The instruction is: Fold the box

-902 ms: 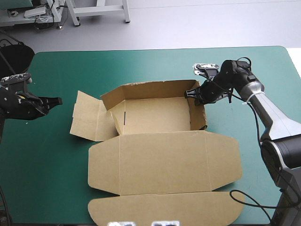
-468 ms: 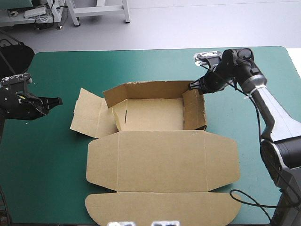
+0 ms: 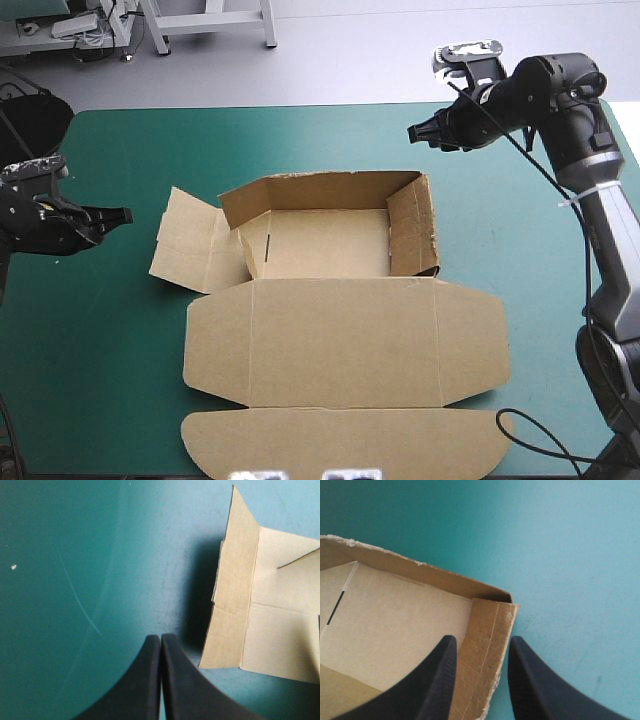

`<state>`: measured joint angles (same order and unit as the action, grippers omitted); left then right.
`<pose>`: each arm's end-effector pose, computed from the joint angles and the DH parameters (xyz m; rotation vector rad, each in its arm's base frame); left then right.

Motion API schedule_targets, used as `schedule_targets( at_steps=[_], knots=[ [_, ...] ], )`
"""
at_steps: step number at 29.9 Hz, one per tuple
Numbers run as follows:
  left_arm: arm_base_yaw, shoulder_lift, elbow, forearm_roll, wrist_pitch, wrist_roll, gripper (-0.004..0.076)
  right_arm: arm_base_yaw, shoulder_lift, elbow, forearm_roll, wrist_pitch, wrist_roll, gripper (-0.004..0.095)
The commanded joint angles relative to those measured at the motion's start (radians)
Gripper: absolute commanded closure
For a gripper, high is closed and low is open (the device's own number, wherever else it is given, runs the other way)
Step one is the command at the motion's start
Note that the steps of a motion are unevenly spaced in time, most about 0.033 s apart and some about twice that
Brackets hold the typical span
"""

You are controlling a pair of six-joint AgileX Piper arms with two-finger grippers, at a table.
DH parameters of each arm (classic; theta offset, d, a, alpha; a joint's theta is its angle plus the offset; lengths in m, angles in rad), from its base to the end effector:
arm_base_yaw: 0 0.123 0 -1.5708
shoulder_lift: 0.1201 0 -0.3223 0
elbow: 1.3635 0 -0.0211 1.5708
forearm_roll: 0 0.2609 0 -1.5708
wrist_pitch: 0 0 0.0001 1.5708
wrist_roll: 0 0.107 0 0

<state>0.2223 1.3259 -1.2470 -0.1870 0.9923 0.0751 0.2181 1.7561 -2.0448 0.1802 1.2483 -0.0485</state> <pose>0.2765 0.0454 0.3785 -0.2558 2.5204 -0.1221 0.3866 0.1043 0.4653 -0.3312 2.4229 0.3096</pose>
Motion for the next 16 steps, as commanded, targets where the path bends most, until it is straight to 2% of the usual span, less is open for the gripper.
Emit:
schedule_targets(
  at_steps=[1, 9, 12, 16],
  knots=[
    [-0.001, -0.024, -0.027, -0.012, -0.033, 0.001, 0.0733, -0.001, -0.067, 0.057, 0.032, 0.001, 0.02, 0.0578],
    [-0.001, -0.024, -0.027, -0.013, -0.048, 0.002, 0.0733, -0.001, -0.022, 0.26, 0.031, -0.013, 0.0, 0.0578],
    [-0.001, -0.024, -0.027, -0.013, -0.048, 0.002, 0.0733, -0.001, 0.024, 0.275, 0.057, -0.029, -0.056, 0.0578],
    [-0.001, -0.024, -0.027, -0.013, -0.048, 0.002, 0.0733, -0.001, 0.084, 0.275, 0.061, -0.031, -0.06, 0.0578]
  ],
)
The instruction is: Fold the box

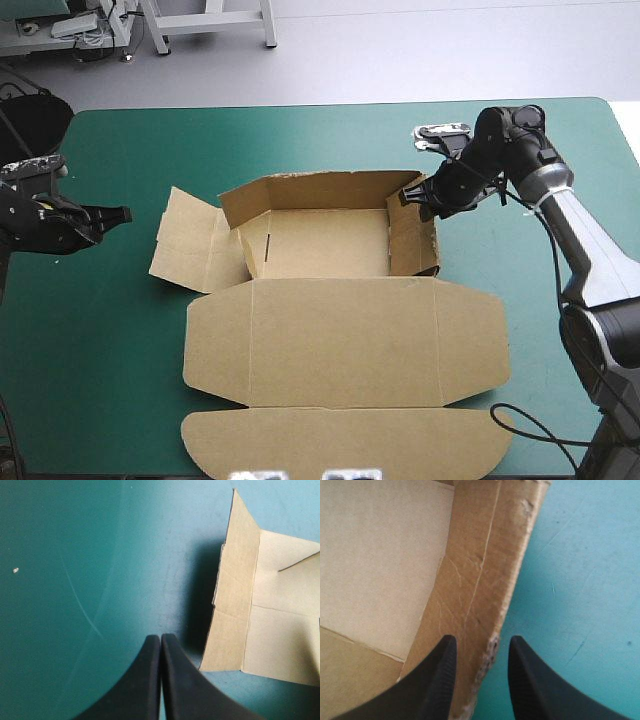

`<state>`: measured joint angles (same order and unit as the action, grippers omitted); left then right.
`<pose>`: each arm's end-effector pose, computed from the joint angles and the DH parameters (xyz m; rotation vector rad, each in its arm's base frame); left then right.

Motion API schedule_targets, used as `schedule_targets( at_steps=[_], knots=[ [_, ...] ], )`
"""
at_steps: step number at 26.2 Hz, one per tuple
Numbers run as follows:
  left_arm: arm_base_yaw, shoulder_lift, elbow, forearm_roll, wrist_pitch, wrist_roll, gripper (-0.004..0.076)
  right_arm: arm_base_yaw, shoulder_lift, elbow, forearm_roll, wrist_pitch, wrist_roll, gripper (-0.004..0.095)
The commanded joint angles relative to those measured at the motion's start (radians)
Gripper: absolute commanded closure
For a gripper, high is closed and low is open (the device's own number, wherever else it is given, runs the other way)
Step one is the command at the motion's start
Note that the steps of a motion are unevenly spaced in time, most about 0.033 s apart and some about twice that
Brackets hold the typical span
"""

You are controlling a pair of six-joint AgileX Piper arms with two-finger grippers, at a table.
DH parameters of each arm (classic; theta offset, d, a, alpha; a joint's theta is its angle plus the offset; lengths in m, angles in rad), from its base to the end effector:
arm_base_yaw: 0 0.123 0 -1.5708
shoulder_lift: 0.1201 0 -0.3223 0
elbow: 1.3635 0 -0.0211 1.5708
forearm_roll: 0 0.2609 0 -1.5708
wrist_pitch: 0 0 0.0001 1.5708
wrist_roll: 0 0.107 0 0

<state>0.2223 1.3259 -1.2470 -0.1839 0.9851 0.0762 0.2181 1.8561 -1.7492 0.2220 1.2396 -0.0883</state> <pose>0.2771 0.0459 0.3788 -0.2535 2.5142 -0.1160 0.4063 0.1129 0.3357 -0.3762 2.8012 0.3420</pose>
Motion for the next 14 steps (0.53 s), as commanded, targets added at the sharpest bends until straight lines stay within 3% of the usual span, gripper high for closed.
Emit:
schedule_targets(
  at_steps=[1, 9, 11, 12, 13, 14],
  knots=[
    [-0.001, -0.024, -0.027, -0.017, -0.041, 0.001, 0.0733, -0.001, 0.001, -0.02, 0.02, -0.023, -0.021, 0.0578],
    [-0.001, -0.024, -0.027, -0.017, -0.029, 0.001, 0.0733, -0.001, 0.101, -0.02, 0.142, -0.048, -0.125, 0.0597],
    [-0.001, -0.024, -0.027, -0.017, -0.026, 0.004, 0.0733, -0.001, 0.112, -0.02, 0.182, -0.06, -0.13, 0.0676],
    [-0.001, -0.024, -0.027, -0.015, -0.033, 0.016, 0.0733, -0.001, 0.114, -0.02, 0.195, -0.068, -0.13, 0.0828],
    [-0.001, -0.024, -0.027, -0.015, -0.047, 0.021, 0.0733, -0.001, 0.112, -0.02, 0.2, -0.066, -0.128, 0.0912],
    [0.011, -0.024, -0.027, -0.015, -0.08, -0.006, 0.0733, -0.001, 0.105, -0.02, 0.202, -0.052, -0.112, 0.092]
  ],
)
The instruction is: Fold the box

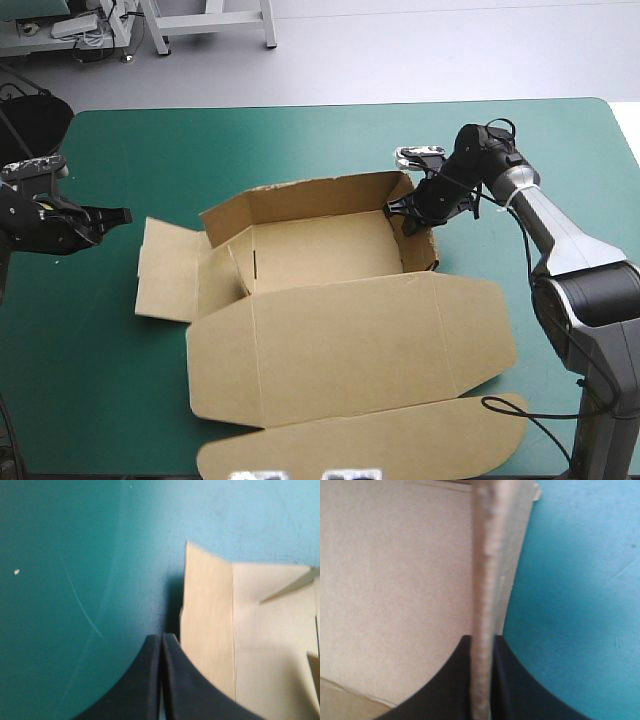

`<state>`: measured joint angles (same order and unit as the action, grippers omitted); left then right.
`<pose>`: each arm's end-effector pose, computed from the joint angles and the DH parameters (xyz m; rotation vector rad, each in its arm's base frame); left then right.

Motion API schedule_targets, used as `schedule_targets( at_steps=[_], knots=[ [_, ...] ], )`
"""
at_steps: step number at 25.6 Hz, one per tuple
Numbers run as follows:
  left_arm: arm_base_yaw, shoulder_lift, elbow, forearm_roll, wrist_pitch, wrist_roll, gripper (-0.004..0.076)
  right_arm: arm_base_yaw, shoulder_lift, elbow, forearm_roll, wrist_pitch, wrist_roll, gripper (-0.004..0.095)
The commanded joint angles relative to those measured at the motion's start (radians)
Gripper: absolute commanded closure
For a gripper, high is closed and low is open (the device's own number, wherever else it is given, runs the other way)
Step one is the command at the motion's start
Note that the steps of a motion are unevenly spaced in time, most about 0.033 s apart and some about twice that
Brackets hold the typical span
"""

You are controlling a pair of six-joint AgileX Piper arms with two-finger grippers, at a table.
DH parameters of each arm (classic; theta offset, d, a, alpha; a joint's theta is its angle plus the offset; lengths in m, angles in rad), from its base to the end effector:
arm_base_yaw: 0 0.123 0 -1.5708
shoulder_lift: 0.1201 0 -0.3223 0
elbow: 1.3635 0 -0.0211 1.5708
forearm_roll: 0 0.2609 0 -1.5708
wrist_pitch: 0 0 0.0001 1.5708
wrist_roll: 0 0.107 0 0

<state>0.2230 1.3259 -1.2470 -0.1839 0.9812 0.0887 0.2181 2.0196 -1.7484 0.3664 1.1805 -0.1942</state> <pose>0.2774 0.0462 0.3791 -0.2388 2.5114 -0.1097 0.4385 0.1335 0.2693 -0.4427 2.8626 0.5203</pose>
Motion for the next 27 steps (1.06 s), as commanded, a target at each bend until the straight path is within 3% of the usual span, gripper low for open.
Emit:
schedule_targets(
  at_steps=[1, 4, 6, 9, 18, 22, 27],
  knots=[
    [0.027, -0.024, -0.027, -0.031, -0.095, -0.031, 0.0732, -0.001, -0.068, -0.021, 0.058, 0.016, -0.001, 0.0921],
    [0.171, -0.024, -0.027, -0.184, -0.131, 0.014, 0.0731, -0.001, -0.147, -0.023, 0.065, 0.027, 0.004, 0.0921],
    [0.265, -0.022, -0.027, -0.289, -0.119, 0.131, 0.0731, -0.013, -0.204, -0.044, 0.077, 0.039, 0.004, 0.0921],
    [0.353, -0.005, -0.027, -0.471, -0.12, 0.213, 0.0731, -0.068, -0.286, -0.114, 0.176, 0.068, 0.002, 0.0921],
    [0.366, 0.088, -0.027, -0.881, -0.024, 0.483, 0.0732, -0.216, -0.425, -0.191, 0.448, 0.068, -0.032, 0.0921],
    [0.366, 0.144, -0.027, -1.06, 0.06, 0.558, 0.0732, -0.27, -0.472, -0.191, 0.51, 0.068, -0.032, 0.0921],
    [0.353, 0.215, -0.027, -1.326, 0.251, 0.642, 0.0732, -0.28, -0.498, -0.191, 0.601, 0.068, -0.052, 0.0921]
  ],
)
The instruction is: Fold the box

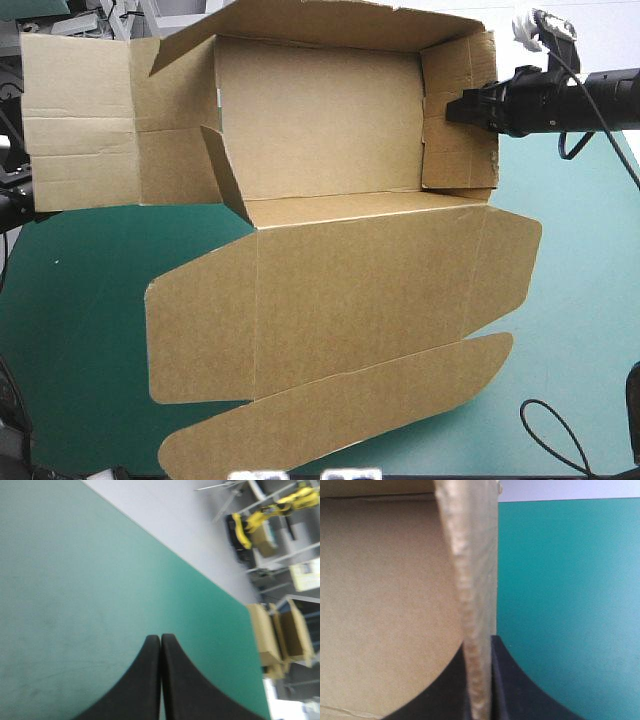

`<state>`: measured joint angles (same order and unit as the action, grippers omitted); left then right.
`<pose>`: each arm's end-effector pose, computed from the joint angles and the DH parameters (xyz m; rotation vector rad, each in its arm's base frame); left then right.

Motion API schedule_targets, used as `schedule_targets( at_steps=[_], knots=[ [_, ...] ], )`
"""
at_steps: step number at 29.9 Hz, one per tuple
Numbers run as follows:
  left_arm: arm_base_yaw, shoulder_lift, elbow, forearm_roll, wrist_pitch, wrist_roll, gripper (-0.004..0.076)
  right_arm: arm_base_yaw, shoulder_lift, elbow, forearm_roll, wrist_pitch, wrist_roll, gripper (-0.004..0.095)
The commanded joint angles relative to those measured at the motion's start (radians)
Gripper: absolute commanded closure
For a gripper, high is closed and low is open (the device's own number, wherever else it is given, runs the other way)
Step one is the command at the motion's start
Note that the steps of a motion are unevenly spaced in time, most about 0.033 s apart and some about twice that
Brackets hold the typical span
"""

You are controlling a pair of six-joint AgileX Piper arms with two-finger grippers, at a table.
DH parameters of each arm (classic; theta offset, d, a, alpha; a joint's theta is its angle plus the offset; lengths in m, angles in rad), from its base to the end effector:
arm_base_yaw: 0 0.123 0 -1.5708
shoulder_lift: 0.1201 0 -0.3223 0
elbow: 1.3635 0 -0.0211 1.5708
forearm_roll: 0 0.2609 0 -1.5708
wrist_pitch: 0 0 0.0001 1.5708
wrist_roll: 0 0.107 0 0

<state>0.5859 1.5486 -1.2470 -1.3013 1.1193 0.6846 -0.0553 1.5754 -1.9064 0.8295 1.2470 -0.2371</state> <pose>0.3271 0.1057 0.3739 -0.3987 2.0067 -1.0171 0.3324 0.0566 0.5192 -0.2453 2.1576 0.8905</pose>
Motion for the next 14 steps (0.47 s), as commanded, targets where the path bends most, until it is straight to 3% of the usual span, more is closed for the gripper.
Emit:
schedule_targets(
  at_steps=[1, 14],
  knots=[
    [-0.016, 0.001, -0.027, -0.252, 0.149, 0.056, 0.0732, -0.006, -0.053, -0.033, 0.149, 0.002, -0.01, 0.0921],
    [-0.229, -0.148, -0.027, -0.304, 0.177, 0.06, 0.0733, -0.006, -0.045, -0.031, 0.128, -0.017, -0.014, 0.0921]
  ],
)
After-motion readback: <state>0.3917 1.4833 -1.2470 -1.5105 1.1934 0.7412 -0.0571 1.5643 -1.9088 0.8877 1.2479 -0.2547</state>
